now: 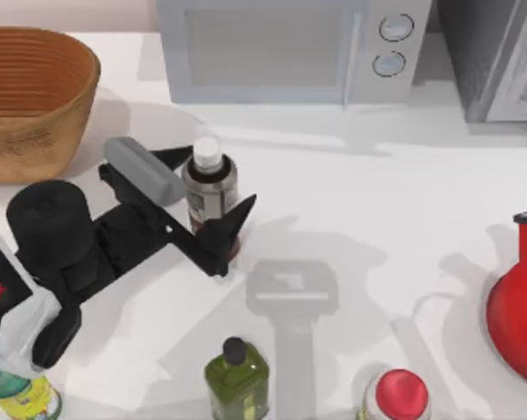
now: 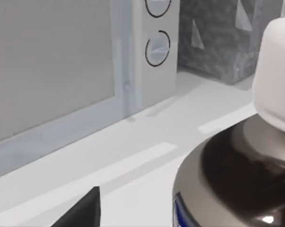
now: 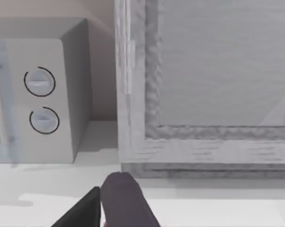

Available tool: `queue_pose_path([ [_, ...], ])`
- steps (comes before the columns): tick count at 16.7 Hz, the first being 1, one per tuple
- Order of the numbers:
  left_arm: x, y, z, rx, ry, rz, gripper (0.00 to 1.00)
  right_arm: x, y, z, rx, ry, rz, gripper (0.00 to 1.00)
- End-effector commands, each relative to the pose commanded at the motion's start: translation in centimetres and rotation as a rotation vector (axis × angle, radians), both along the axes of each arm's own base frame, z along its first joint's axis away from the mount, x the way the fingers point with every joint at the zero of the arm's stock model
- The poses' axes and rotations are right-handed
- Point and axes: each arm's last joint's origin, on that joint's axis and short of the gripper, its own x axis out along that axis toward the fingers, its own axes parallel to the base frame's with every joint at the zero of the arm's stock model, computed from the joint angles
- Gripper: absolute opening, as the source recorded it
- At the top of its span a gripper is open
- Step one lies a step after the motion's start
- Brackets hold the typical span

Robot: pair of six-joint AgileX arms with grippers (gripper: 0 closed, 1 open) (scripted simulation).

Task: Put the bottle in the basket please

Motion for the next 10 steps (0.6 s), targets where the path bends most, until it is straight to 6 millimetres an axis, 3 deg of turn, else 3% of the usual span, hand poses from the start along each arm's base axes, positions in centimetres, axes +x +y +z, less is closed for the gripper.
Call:
queue_pose_path([
  [8, 0.79, -1.03, -1.25, 0.003, 0.004, 0.001, 1.0, 0.0, 0.0, 0.0, 0.0, 0.0, 0.0, 1.0],
  [10, 0.79, -1.03, -1.25, 0.003, 0.004, 0.001, 0.85, 0.0, 0.0, 0.0, 0.0, 0.0, 0.0, 1.0],
])
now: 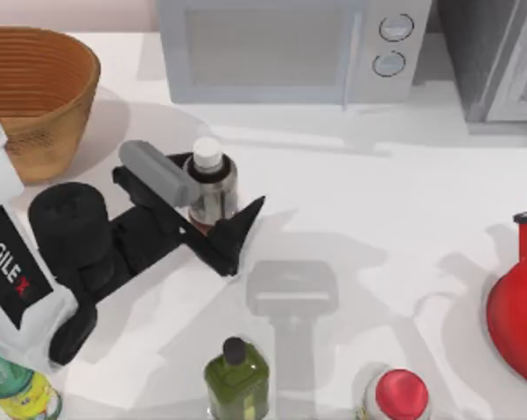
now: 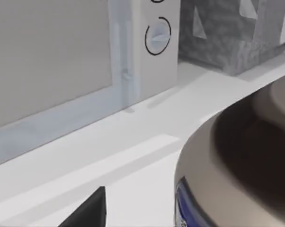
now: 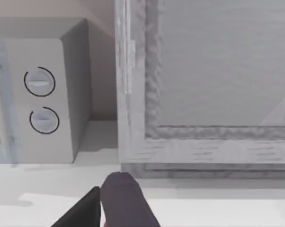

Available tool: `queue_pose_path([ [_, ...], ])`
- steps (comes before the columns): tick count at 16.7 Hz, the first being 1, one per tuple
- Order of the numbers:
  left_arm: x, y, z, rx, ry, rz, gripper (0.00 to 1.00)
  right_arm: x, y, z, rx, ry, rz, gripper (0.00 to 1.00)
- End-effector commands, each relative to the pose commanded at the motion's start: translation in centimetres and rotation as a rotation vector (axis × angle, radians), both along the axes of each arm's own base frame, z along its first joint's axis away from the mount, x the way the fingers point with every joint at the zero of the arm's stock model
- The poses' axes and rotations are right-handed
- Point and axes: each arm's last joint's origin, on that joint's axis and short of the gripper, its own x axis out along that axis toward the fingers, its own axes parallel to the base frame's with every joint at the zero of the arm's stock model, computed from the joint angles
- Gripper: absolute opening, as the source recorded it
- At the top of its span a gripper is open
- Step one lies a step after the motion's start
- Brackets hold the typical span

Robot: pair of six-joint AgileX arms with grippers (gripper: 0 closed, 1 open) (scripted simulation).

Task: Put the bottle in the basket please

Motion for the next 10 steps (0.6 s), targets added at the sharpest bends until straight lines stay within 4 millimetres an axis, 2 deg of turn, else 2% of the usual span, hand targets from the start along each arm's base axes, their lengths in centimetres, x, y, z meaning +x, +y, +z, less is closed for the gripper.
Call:
queue_pose_path([
  [10, 0.0, 0.0, 0.0, 0.0, 0.0, 0.0, 0.1, 0.0, 0.0, 0.0, 0.0, 0.0, 0.0, 1.0],
])
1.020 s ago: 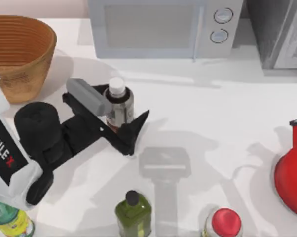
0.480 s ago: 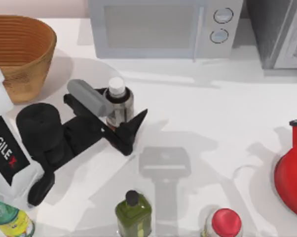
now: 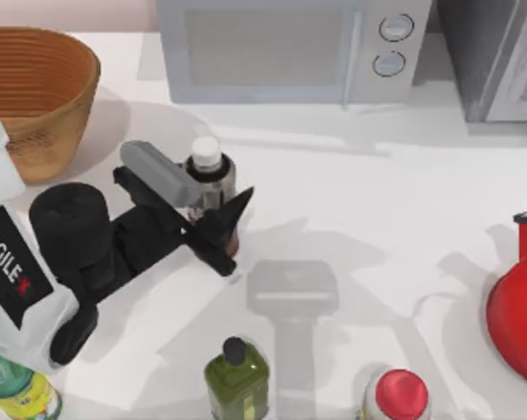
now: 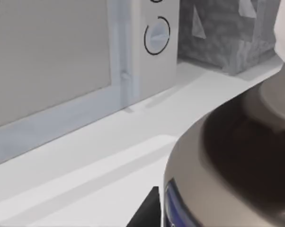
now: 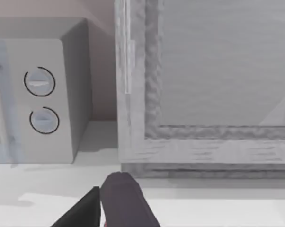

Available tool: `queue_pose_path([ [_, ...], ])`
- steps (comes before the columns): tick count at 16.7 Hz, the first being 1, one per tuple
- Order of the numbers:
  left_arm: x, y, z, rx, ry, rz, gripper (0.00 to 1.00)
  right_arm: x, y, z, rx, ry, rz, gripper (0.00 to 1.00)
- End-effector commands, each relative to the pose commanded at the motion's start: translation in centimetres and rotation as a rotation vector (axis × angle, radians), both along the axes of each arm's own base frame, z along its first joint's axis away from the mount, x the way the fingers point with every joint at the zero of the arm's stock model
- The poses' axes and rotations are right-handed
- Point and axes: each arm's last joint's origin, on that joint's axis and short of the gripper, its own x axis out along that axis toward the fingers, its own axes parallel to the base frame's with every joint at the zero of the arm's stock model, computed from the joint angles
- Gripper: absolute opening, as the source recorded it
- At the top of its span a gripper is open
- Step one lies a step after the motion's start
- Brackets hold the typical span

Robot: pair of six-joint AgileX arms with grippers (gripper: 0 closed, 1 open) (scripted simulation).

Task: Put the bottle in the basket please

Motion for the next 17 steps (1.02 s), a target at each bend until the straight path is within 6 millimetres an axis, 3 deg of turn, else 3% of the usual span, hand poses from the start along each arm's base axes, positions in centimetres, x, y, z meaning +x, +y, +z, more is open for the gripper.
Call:
queue_pose_path([
  [2, 0.0, 0.0, 0.0, 0.0, 0.0, 0.0, 0.0, 0.0, 0.0, 0.0, 0.0, 0.0, 0.0, 1.0],
  [12, 0.3, 0.0, 0.3, -0.002, -0.005, 0.004, 0.0, 0.0, 0.0, 0.0, 0.0, 0.0, 0.0, 1.0],
  [14, 1.7, 0.1, 1.7, -0.015, -0.033, 0.022, 0.0, 0.0, 0.0, 0.0, 0.0, 0.0, 0.0, 1.0],
  [17, 5.2, 1.1, 6.1, -0.033, -0.104, 0.102, 0.0, 0.0, 0.0, 0.0, 0.0, 0.0, 0.0, 1.0],
])
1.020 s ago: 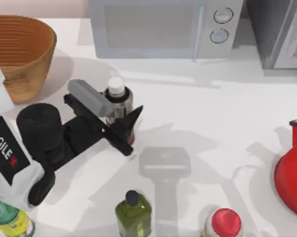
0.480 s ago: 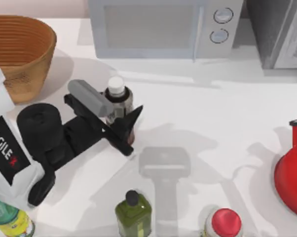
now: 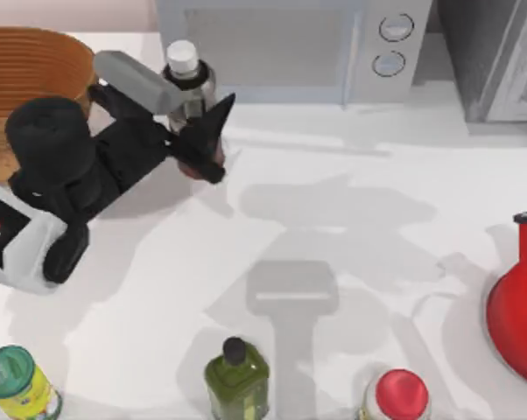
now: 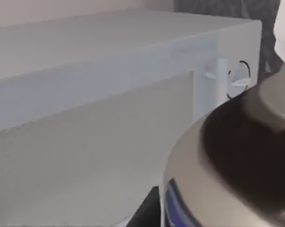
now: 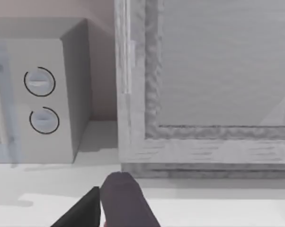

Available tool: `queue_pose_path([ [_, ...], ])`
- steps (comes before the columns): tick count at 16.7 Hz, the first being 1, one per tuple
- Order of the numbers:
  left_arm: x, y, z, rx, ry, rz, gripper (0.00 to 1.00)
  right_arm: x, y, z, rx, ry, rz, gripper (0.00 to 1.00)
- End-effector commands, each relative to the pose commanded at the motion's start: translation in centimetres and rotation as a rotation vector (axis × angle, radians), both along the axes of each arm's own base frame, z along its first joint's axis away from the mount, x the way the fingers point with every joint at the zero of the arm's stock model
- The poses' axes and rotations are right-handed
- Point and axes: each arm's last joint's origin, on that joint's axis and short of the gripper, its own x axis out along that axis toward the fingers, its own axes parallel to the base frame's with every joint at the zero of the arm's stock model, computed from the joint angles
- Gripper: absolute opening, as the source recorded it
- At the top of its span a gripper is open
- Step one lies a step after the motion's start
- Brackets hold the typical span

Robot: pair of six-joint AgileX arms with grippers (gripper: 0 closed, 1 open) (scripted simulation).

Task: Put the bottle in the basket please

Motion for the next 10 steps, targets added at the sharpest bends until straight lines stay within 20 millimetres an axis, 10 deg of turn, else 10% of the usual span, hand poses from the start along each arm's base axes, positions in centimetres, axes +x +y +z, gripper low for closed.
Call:
queue_pose_path([
  [5, 3.9, 5.6, 10.7, 0.013, -0.049, 0.25, 0.0, 0.0, 0.0, 0.0, 0.0, 0.0, 0.0, 1.0],
  [10, 2.2, 12.1, 17.4, 0.022, 0.041, 0.53, 0.0, 0.0, 0.0, 0.0, 0.0, 0.0, 0.0, 1.0],
])
